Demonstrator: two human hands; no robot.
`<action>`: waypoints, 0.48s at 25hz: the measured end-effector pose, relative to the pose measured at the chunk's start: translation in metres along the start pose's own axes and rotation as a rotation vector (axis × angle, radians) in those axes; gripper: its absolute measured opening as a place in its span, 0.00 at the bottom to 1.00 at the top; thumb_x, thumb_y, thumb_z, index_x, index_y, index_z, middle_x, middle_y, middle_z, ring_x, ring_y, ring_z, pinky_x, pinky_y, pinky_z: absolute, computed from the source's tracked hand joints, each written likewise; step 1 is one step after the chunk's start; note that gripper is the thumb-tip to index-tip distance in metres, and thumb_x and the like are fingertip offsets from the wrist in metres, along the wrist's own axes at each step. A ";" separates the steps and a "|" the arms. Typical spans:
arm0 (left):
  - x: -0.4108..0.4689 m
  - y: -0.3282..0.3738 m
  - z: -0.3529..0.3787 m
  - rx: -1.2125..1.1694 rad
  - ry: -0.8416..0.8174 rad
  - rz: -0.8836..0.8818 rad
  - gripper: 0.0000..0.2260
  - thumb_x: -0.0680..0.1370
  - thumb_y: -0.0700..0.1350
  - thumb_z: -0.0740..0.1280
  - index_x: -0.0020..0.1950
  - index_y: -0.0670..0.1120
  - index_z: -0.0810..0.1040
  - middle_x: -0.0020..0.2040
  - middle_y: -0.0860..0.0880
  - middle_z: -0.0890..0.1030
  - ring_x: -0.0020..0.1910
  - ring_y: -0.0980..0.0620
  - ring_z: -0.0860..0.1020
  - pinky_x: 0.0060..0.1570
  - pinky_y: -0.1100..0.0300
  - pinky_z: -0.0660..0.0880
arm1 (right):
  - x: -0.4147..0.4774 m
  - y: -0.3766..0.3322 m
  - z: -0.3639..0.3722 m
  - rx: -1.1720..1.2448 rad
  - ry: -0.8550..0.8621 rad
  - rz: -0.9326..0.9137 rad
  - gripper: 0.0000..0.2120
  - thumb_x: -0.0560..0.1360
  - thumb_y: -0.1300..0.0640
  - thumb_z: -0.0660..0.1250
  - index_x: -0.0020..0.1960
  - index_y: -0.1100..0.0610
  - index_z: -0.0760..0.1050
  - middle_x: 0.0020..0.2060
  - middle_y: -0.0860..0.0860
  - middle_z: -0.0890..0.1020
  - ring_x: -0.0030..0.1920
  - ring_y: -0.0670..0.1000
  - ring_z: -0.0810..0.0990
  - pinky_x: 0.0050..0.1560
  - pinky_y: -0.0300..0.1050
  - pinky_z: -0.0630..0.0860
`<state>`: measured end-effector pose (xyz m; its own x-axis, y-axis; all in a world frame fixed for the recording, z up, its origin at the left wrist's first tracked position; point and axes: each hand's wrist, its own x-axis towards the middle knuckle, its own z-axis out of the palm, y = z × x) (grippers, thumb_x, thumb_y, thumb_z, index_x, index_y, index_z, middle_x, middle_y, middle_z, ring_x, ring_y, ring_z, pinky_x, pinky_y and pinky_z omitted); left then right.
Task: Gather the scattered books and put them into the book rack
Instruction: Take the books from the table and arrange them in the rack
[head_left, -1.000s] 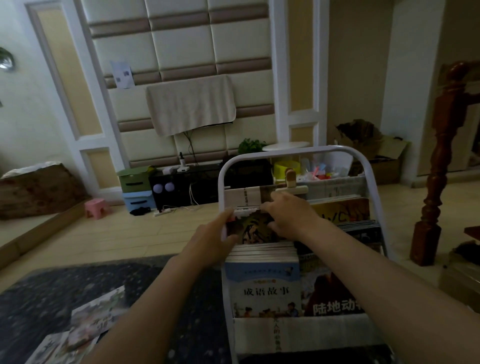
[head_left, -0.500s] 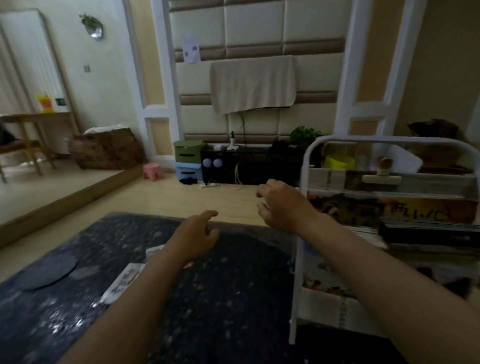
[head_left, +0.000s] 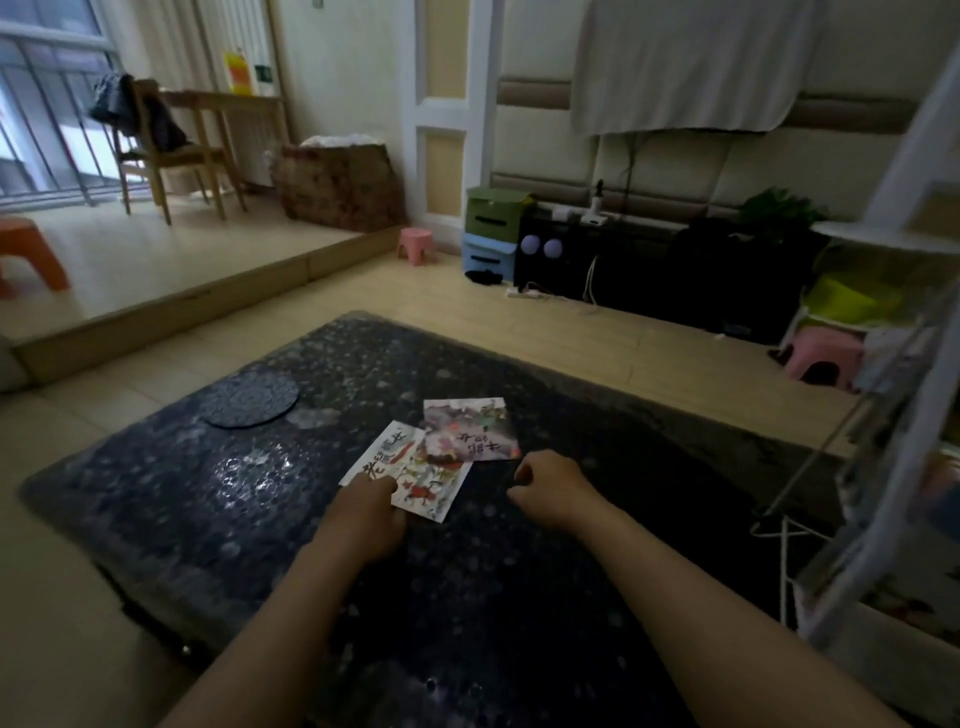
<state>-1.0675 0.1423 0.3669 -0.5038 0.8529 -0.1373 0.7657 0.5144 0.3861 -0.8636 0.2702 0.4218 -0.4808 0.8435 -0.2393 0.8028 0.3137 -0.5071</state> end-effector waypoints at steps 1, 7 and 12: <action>0.007 -0.010 0.008 0.001 0.008 -0.020 0.15 0.74 0.58 0.61 0.54 0.50 0.77 0.57 0.45 0.76 0.52 0.45 0.76 0.51 0.51 0.77 | 0.007 -0.005 0.017 0.210 -0.051 0.086 0.09 0.77 0.59 0.68 0.55 0.63 0.78 0.43 0.55 0.78 0.42 0.53 0.79 0.48 0.55 0.81; 0.043 -0.039 0.023 -0.012 0.035 -0.187 0.25 0.79 0.58 0.58 0.73 0.50 0.63 0.73 0.40 0.63 0.73 0.38 0.60 0.71 0.42 0.60 | 0.042 -0.022 0.088 1.059 -0.231 0.435 0.09 0.79 0.68 0.61 0.58 0.67 0.67 0.58 0.64 0.76 0.52 0.61 0.81 0.44 0.54 0.81; 0.064 -0.040 0.033 -0.018 0.036 -0.185 0.24 0.79 0.57 0.58 0.71 0.47 0.64 0.69 0.41 0.69 0.70 0.40 0.64 0.71 0.41 0.59 | 0.063 -0.018 0.100 1.247 -0.168 0.530 0.15 0.77 0.71 0.58 0.63 0.70 0.67 0.52 0.66 0.79 0.49 0.62 0.82 0.42 0.55 0.80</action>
<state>-1.1173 0.1796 0.3127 -0.6497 0.7399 -0.1746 0.6515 0.6603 0.3737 -0.9440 0.2742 0.3326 -0.3261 0.6479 -0.6884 0.0975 -0.7012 -0.7062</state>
